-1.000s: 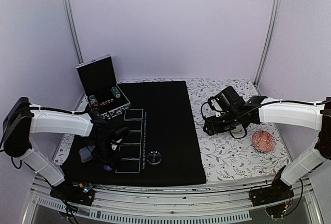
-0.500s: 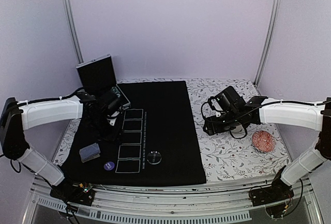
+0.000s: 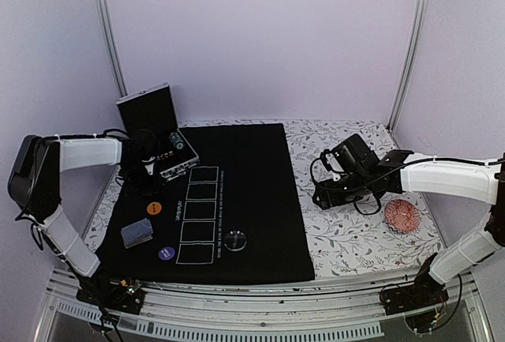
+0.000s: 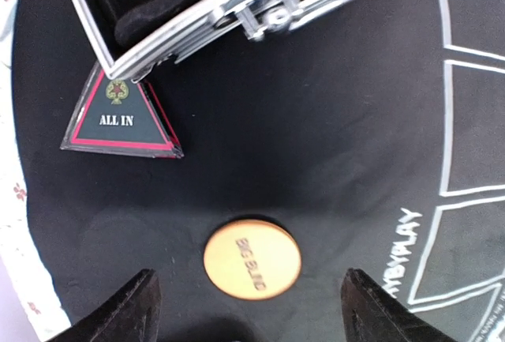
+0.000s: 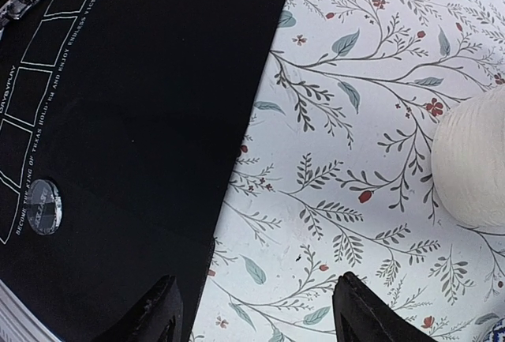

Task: Distribute texas hold em gaming equipment
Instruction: Pick up the big blind button from the poker table mat.

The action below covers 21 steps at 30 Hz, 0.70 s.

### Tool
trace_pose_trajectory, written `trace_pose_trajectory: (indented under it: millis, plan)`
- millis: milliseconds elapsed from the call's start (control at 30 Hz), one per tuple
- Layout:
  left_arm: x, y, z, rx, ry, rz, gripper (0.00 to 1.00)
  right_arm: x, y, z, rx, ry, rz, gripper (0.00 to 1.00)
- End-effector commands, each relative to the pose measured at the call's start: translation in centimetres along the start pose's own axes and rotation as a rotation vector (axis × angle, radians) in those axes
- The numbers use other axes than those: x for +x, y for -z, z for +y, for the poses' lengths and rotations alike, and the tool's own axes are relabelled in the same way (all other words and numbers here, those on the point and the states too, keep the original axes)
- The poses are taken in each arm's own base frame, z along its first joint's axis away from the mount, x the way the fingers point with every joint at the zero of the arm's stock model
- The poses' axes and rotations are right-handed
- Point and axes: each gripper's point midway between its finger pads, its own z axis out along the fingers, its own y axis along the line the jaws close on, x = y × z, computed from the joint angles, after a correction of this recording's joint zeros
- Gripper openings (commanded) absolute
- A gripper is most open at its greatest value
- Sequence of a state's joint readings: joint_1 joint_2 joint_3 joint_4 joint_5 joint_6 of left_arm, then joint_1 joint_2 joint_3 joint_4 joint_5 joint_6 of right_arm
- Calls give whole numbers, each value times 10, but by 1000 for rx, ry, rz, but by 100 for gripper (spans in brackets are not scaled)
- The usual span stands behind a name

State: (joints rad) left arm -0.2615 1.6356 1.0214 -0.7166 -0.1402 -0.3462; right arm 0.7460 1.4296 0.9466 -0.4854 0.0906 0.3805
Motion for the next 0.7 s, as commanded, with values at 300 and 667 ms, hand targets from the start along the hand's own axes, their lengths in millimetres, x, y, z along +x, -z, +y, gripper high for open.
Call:
trace_pose_trajectory:
  millis: [300,667]
  plan:
    - [22,-38,1,35,-38,115,71,0,2,1,-14,4,-18,67]
    - [37,-44,-15,128,-51,173,50,-2,6,2,-19,5,-28,68]
